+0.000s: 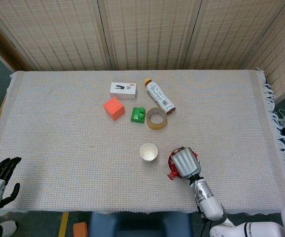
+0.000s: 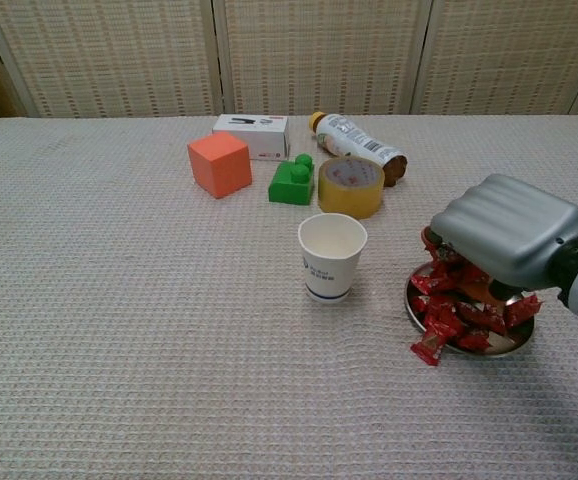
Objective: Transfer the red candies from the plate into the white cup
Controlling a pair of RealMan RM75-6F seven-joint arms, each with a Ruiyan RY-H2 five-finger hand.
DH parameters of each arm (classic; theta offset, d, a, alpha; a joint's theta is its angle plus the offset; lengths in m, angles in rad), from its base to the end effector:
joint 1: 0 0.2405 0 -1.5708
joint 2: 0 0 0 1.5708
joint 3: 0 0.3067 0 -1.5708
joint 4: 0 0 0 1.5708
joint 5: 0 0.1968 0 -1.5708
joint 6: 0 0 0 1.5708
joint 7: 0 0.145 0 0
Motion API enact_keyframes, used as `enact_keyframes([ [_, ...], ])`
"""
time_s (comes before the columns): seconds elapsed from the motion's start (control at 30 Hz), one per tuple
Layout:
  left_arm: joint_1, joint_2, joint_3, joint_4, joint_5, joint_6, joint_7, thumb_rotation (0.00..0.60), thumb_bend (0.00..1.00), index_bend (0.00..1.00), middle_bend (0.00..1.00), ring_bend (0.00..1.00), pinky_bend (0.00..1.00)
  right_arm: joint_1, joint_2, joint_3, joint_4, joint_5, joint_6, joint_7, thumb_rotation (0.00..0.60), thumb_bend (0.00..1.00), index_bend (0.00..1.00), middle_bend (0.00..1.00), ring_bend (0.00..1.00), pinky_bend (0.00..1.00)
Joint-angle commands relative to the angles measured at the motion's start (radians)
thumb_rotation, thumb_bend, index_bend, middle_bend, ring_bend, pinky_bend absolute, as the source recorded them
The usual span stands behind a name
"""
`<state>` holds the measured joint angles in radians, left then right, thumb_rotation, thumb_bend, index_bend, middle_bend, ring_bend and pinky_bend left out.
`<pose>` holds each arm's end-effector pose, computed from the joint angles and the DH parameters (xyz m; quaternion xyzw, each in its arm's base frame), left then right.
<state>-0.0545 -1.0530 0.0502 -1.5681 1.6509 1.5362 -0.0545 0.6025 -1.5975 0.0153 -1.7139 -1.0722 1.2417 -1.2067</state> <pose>-0.3524 0.1536 0.2054 -0.6502 -0.3658 -0.3730 0.5516 -0.2015 -0.2895 -0.0171 0.8173 -0.1524 0.1901 0.5222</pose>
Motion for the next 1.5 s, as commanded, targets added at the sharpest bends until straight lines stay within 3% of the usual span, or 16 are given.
enact_keyframes([
  [0.03, 0.001, 0.000, 0.000, 0.000, 0.000, 0.001, -0.001, 0.600, 0.52, 0.00, 0.07, 0.06, 0.20, 0.014, 0.013, 0.022, -0.047, 0.003, 0.014, -0.018, 0.600, 0.34, 0.70, 0.57, 0.51, 0.75],
  [0.27, -0.001, 0.002, 0.000, -0.001, -0.003, -0.005, -0.006, 0.600, 0.52, 0.00, 0.07, 0.06, 0.20, 0.061, 0.001, 0.081, -0.142, 0.036, 0.032, -0.082, 0.600, 0.34, 0.70, 0.57, 0.51, 0.75],
  [0.47, 0.000, 0.006, -0.001, -0.001, -0.006, -0.003, -0.015, 0.600, 0.52, 0.00, 0.07, 0.07, 0.20, 0.124, -0.059, 0.152, -0.185, 0.152, 0.021, -0.127, 0.600, 0.34, 0.70, 0.57, 0.51, 0.75],
  [0.87, -0.001, 0.013, -0.004, 0.005, -0.011, -0.003, -0.042, 0.600, 0.52, 0.00, 0.07, 0.07, 0.20, 0.263, -0.177, 0.254, -0.104, 0.359, 0.046, -0.203, 0.600, 0.35, 0.70, 0.57, 0.51, 0.75],
  [1.23, 0.005, 0.013, 0.003, 0.011, 0.006, 0.010, -0.044, 0.600, 0.52, 0.00, 0.08, 0.08, 0.21, 0.336, -0.210, 0.278, -0.046, 0.433, 0.058, -0.177, 0.600, 0.35, 0.68, 0.57, 0.51, 0.75],
  [1.5, 0.007, 0.013, 0.003, 0.009, 0.005, 0.012, -0.045, 0.600, 0.52, 0.00, 0.09, 0.09, 0.21, 0.362, -0.205, 0.240, -0.038, 0.429, 0.078, -0.169, 0.600, 0.35, 0.58, 0.57, 0.50, 0.75],
])
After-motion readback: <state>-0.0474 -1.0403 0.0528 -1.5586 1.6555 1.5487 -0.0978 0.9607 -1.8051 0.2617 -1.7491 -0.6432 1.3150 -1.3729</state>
